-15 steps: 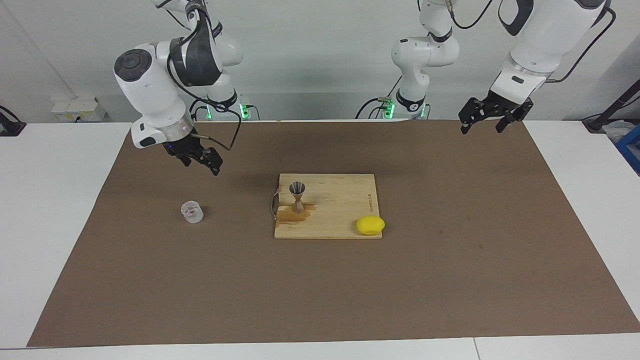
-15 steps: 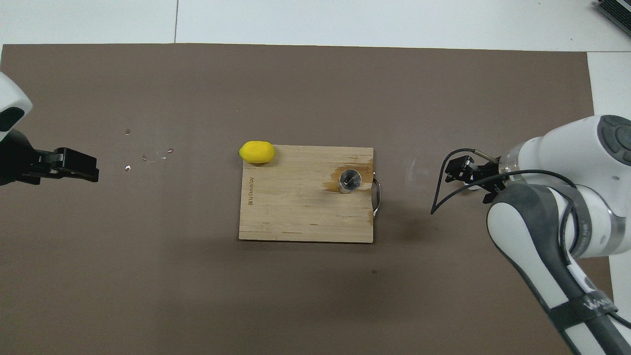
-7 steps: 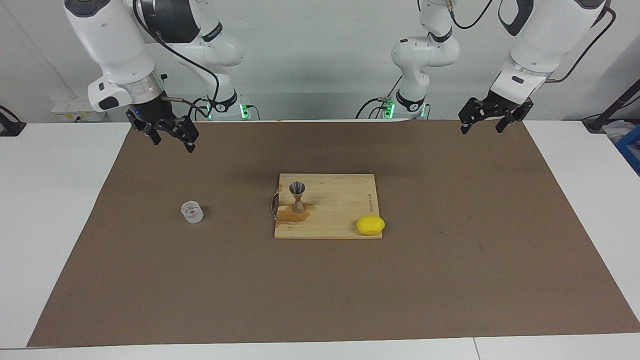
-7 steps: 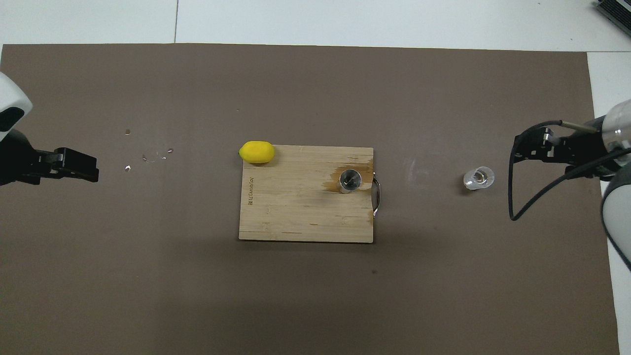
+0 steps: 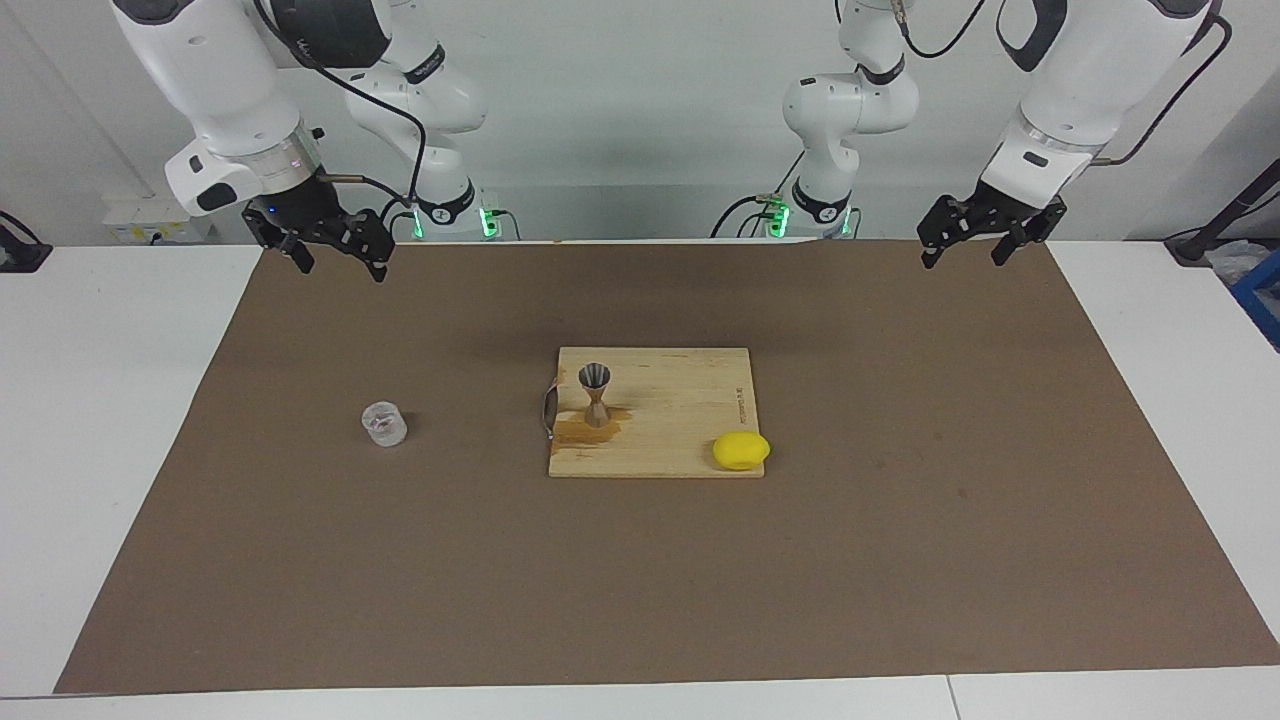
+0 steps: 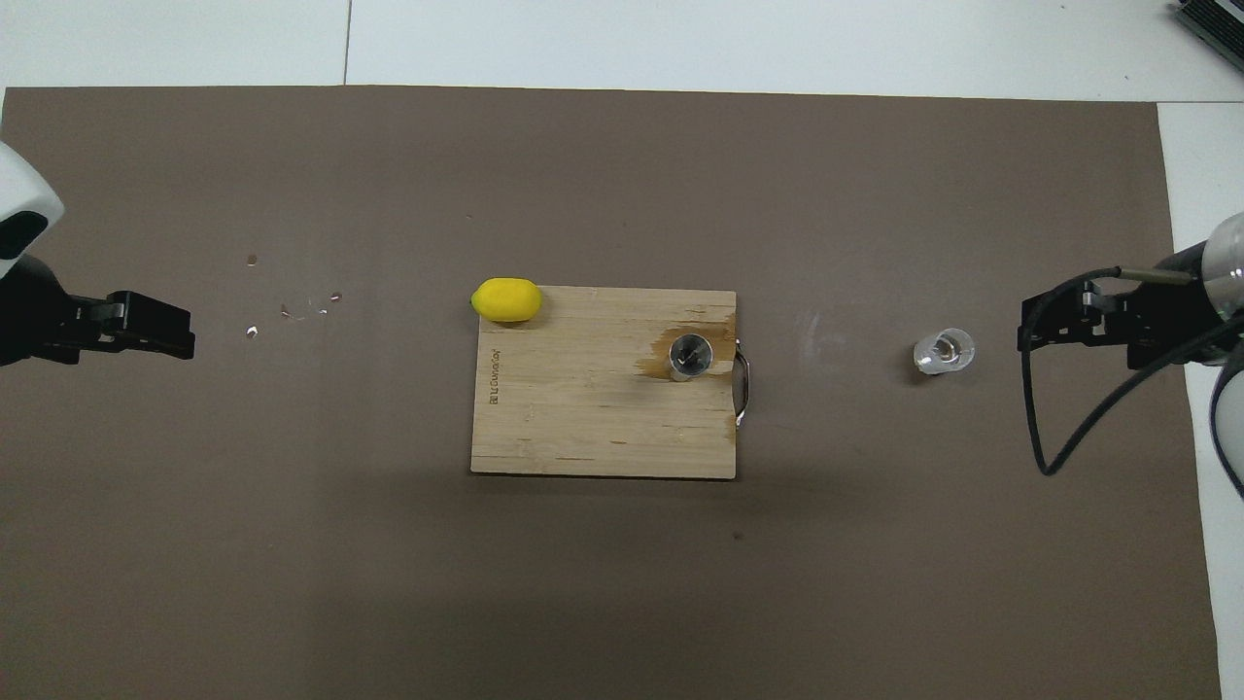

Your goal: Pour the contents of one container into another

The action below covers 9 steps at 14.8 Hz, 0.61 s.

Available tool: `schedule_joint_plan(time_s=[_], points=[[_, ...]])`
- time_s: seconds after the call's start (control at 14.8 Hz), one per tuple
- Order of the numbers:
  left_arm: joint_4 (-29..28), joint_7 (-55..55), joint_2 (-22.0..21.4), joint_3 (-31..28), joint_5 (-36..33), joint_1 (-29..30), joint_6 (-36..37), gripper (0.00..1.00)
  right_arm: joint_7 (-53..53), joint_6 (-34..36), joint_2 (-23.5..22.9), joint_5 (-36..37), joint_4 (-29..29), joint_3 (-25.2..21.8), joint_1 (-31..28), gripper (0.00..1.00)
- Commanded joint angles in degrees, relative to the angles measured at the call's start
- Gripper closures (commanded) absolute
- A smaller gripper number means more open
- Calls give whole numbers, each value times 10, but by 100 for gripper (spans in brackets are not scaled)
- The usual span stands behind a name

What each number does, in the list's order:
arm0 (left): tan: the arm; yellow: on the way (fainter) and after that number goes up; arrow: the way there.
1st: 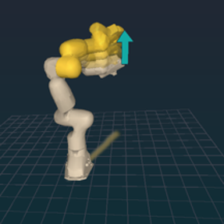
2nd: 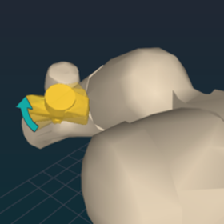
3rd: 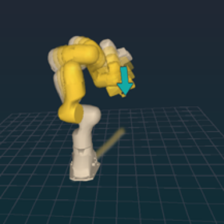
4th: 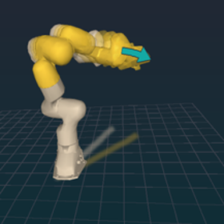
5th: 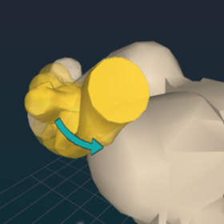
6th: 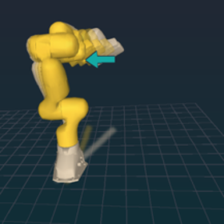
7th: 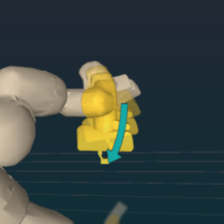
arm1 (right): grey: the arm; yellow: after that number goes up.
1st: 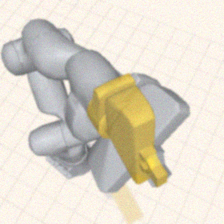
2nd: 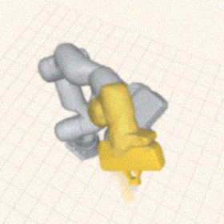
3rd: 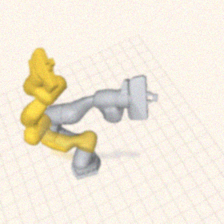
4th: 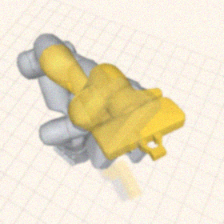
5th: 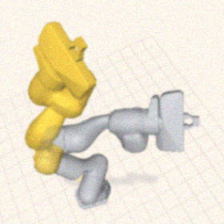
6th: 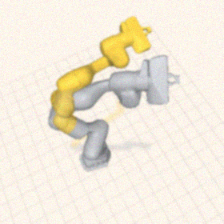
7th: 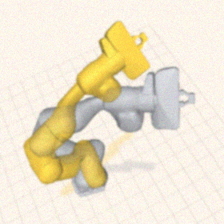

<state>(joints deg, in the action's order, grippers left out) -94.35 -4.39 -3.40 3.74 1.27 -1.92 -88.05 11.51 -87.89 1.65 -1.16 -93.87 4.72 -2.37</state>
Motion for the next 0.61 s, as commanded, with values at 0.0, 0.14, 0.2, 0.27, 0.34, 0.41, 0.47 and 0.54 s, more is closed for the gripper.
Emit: schedule_joint_plan(time_s=[0.0, 0.14, 0.2, 0.27, 0.34, 0.41, 0.47, 0.54], points=[[-6, 1, -11, -5, -5, -5, 7, 0, -25, 4, 4, 1, -6, 2, -4, 0], [-6, 1, -11, -5, -5, -5, 7, 0, -25, 2, 3, 1, -5, 2, -4, 0], [-6, 1, -11, -5, -5, -5, 7, 0, -25, 3, 3, 1, -6, 2, -4, 0], [-6, 1, -11, -5, -5, -5, 7, 0, -24, 2, 4, 2, -6, 2, -3, 0], [-6, 1, -11, -5, -5, -5, 7, 0, -25, -3, 3, 7, -6, 2, 0, 0], [-6, 1, -11, -5, -5, -5, 7, 0, -25, -4, 4, 8, -6, 2, 1, 0], [-6, 1, -11, -5, -5, -5, 7, 0, -25, -6, 4, 11, -6, 2, 2, 0], [-6, 1, -11, -5, -5, -5, 8, 0, -24, -9, 4, 25, -6, 3, 5, 0]])
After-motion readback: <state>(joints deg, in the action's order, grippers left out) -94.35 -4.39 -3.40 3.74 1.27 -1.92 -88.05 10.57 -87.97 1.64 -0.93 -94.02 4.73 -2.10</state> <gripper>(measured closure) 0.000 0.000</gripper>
